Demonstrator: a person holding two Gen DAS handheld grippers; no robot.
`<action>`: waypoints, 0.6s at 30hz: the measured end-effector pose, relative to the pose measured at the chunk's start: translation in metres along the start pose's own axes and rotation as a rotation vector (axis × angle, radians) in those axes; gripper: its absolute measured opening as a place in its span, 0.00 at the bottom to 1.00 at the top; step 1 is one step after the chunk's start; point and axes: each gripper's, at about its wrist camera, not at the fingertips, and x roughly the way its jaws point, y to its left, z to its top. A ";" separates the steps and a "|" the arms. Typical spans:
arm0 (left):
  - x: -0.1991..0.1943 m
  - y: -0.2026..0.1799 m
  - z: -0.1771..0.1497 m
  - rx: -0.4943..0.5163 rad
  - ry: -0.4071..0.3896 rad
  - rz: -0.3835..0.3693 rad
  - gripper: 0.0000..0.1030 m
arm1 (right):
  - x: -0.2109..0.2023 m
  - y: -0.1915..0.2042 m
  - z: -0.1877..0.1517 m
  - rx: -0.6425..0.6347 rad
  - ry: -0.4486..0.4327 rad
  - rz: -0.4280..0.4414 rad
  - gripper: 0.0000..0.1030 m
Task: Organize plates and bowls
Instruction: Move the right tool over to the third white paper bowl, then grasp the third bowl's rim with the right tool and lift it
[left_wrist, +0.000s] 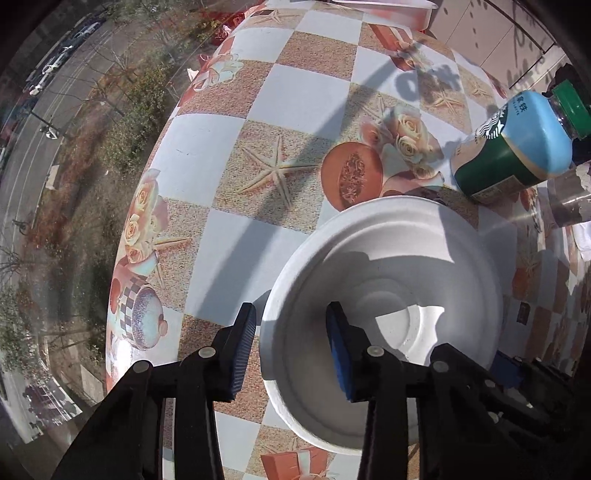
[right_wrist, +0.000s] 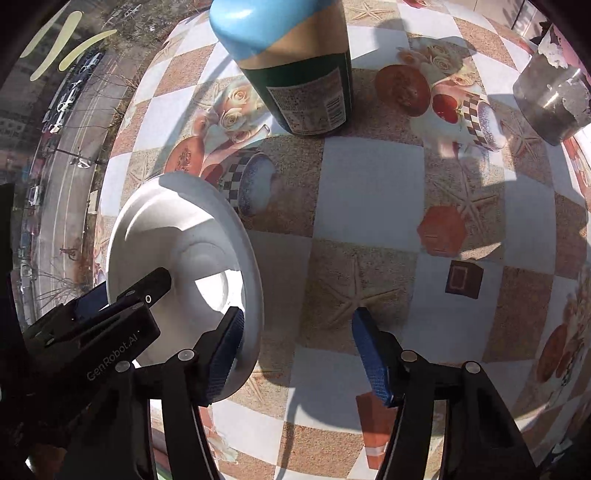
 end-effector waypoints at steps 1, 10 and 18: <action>-0.002 -0.004 -0.001 0.013 -0.006 0.013 0.31 | 0.001 0.002 0.000 -0.003 0.005 0.019 0.39; -0.010 -0.016 -0.056 0.045 0.021 0.010 0.27 | 0.008 0.004 -0.018 -0.024 0.067 0.051 0.16; -0.017 -0.032 -0.141 0.082 0.043 0.006 0.27 | 0.007 -0.014 -0.082 -0.008 0.120 0.018 0.16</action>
